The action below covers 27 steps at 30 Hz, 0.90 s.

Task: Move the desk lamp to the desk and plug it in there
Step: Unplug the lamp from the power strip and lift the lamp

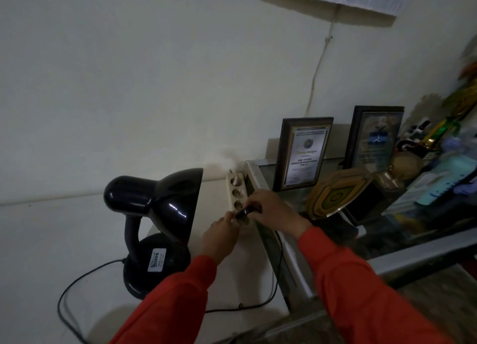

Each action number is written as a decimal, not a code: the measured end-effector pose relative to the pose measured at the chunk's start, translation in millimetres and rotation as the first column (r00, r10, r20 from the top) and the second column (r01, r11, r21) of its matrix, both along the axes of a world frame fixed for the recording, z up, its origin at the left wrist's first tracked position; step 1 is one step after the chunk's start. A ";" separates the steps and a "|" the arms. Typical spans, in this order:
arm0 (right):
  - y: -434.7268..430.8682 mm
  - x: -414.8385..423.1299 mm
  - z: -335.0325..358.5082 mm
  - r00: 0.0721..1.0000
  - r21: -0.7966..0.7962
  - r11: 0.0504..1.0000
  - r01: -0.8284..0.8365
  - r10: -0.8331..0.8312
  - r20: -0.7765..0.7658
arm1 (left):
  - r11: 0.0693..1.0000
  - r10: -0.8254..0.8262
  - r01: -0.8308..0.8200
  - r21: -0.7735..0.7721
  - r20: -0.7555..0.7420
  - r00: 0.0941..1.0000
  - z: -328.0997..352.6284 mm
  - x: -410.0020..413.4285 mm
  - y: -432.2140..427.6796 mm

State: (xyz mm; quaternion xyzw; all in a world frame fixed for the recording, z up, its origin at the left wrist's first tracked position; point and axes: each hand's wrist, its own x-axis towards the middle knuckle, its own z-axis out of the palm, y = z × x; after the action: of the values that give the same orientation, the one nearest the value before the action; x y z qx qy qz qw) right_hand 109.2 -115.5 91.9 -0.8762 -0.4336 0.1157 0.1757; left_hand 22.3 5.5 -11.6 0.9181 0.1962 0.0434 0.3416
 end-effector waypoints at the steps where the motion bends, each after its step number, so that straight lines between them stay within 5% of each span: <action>1: -3.6 -4.1 -1.7 0.998 0.073 0.996 0.059 -0.057 -0.033 | 1.000 -0.015 0.015 -0.019 -0.004 1.000 0.0 -0.7 1.8; 7: -28.5 -31.4 -11.4 0.875 0.326 0.833 0.447 -0.332 -0.351 | 0.985 -0.173 0.173 0.004 0.039 0.984 17.8 -36.3 7.8; 12: -37.3 -62.9 -4.8 0.605 0.347 0.600 0.721 -0.299 -0.738 | 0.939 -0.326 0.340 -0.051 0.182 0.928 46.3 -103.1 13.6; 16: -29.1 -99.1 2.7 0.577 0.441 0.462 0.770 -0.209 -0.790 | 0.921 -0.331 0.379 -0.092 0.330 0.884 75.8 -150.3 32.2; 20: -14.3 -131.6 5.1 0.578 0.482 0.426 0.765 -0.127 -0.806 | 0.943 -0.283 0.333 -0.021 0.482 0.829 95.0 -191.1 61.6; 27: 2.7 -167.3 3.3 0.538 0.464 0.400 0.791 -0.091 -0.838 | 0.985 0.042 0.098 -0.140 0.752 0.658 109.1 -207.0 122.7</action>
State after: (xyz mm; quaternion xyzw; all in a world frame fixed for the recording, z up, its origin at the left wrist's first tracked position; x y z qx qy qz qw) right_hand -58.2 -112.8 95.2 -0.6568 -0.0511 0.1665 0.7337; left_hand -184.7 128.3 97.5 0.7885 0.0259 0.3970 0.4690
